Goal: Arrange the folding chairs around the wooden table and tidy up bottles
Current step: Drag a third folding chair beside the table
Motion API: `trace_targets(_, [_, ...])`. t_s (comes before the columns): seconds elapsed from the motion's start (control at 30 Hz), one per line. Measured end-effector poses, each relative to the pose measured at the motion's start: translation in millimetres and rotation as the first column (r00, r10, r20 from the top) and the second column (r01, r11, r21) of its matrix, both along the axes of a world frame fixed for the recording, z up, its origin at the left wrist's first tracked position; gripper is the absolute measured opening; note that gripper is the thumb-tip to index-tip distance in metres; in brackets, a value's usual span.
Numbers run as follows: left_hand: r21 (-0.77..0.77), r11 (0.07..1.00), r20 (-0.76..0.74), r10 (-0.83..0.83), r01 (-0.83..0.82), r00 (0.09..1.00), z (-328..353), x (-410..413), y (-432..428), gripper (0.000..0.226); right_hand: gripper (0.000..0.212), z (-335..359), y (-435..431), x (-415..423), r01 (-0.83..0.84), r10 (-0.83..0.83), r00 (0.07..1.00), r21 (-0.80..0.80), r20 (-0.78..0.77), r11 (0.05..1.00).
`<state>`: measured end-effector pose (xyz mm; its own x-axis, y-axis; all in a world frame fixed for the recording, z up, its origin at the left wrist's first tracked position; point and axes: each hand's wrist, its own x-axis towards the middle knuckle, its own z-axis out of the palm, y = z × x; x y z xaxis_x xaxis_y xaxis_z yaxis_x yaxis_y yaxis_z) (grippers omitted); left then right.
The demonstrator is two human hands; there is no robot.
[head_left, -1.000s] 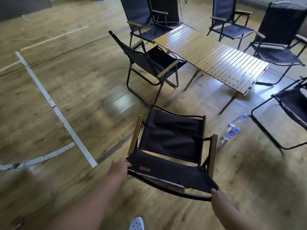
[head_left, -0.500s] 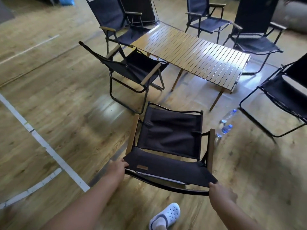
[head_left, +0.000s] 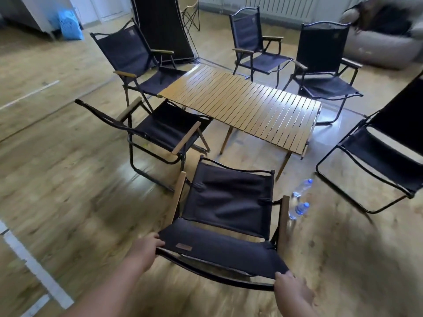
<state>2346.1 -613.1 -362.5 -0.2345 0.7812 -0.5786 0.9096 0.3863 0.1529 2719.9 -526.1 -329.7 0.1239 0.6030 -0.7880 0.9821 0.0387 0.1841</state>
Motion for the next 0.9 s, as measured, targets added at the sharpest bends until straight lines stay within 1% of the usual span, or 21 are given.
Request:
trace_targets(0.03, [0.009,0.999,0.005,0.042,-0.042,0.999,-2,-4,7,0.039,0.048,-2,7,-2,-0.004,0.004,1.000,0.014,0.005,1.000])
trace_targets(0.07, [0.052,0.993,0.035,0.105,-0.107,0.994,-4,-8,17,0.037,0.048,-3,13,-5,-0.005,0.005,1.000,0.023,0.009,1.000])
trace_targets(0.13, [0.038,0.999,-0.001,0.035,-0.034,0.999,-5,-16,39,0.036,0.047,-7,25,-10,-0.006,0.005,1.000,0.040,0.019,0.999])
trace_targets(0.17, [0.033,0.999,-0.002,-0.043,0.043,0.999,-8,-21,47,0.034,0.046,-8,32,-12,-0.007,0.006,1.000,0.049,0.024,0.999])
trace_targets(0.2, [0.016,0.998,0.012,-0.068,0.068,0.998,-8,-23,55,0.033,0.046,-9,38,-15,-0.005,0.004,1.000,0.054,0.028,0.999])
trace_targets(0.23, [0.042,0.991,-0.040,-0.129,0.130,0.991,-12,-27,65,0.033,0.045,-10,45,-17,-0.006,0.004,0.999,0.055,0.033,0.998])
trace_targets(0.3, [0.032,0.998,-0.067,-0.045,0.047,0.997,-16,-38,83,0.036,0.044,-11,58,-24,-0.008,0.006,0.999,0.054,0.040,0.998])
trace_targets(0.33, [0.041,0.999,-0.051,0.005,-0.003,0.999,-16,-43,94,0.038,0.044,-12,63,-27,-0.004,0.001,0.999,0.055,0.043,0.998])
trace_targets(0.43, [0.049,0.999,-0.043,-0.011,0.013,0.999,-14,-57,128,0.039,0.045,-14,84,-39,0.003,-0.007,0.999,0.071,0.053,0.997])
trace_targets(0.47, [0.052,0.999,-0.006,-0.002,0.002,1.000,-14,-61,142,0.038,0.045,-14,92,-44,0.009,-0.013,0.998,0.076,0.057,0.997])
trace_targets(0.5, [0.052,0.998,0.014,-0.040,0.039,0.999,-13,-64,154,0.036,0.045,-14,99,-48,0.013,-0.017,0.998,0.079,0.060,0.997])
trace_targets(0.57, [0.055,0.968,-0.075,-0.242,0.246,0.967,-10,-74,174,0.033,0.046,-14,113,-54,0.024,-0.029,0.998,0.073,0.061,0.997])
trace_targets(0.6, [0.054,0.965,-0.061,-0.253,0.256,0.966,-11,-77,180,0.032,0.046,-14,118,-55,0.035,-0.040,0.997,0.071,0.067,0.997])
trace_targets(0.67, [0.024,0.980,-0.028,-0.195,0.196,0.980,-11,-79,185,0.037,0.046,-14,122,-55,0.044,-0.049,0.996,0.061,0.076,0.997])
trace_targets(0.7, [0.026,0.973,-0.055,-0.228,0.229,0.972,-10,-78,185,0.044,0.045,-15,121,-54,0.038,-0.043,0.996,0.066,0.077,0.997])
trace_targets(0.73, [0.044,0.969,-0.047,-0.242,0.244,0.969,-10,-78,185,0.050,0.044,-15,118,-53,0.030,-0.036,0.996,0.084,0.078,0.996])
trace_targets(0.8, [0.022,0.965,-0.037,-0.261,0.261,0.965,-5,-81,187,0.052,0.042,-13,117,-54,0.029,-0.038,0.996,0.109,0.083,0.994])
trace_targets(0.83, [0.032,0.958,-0.041,-0.285,0.286,0.958,-3,-82,189,0.052,0.043,-13,117,-54,0.031,-0.041,0.995,0.112,0.088,0.993])
trace_targets(0.9, [0.003,0.936,-0.059,-0.352,0.353,0.934,-2,-82,194,0.056,0.046,-11,116,-54,0.042,-0.052,0.995,0.110,0.088,0.993])
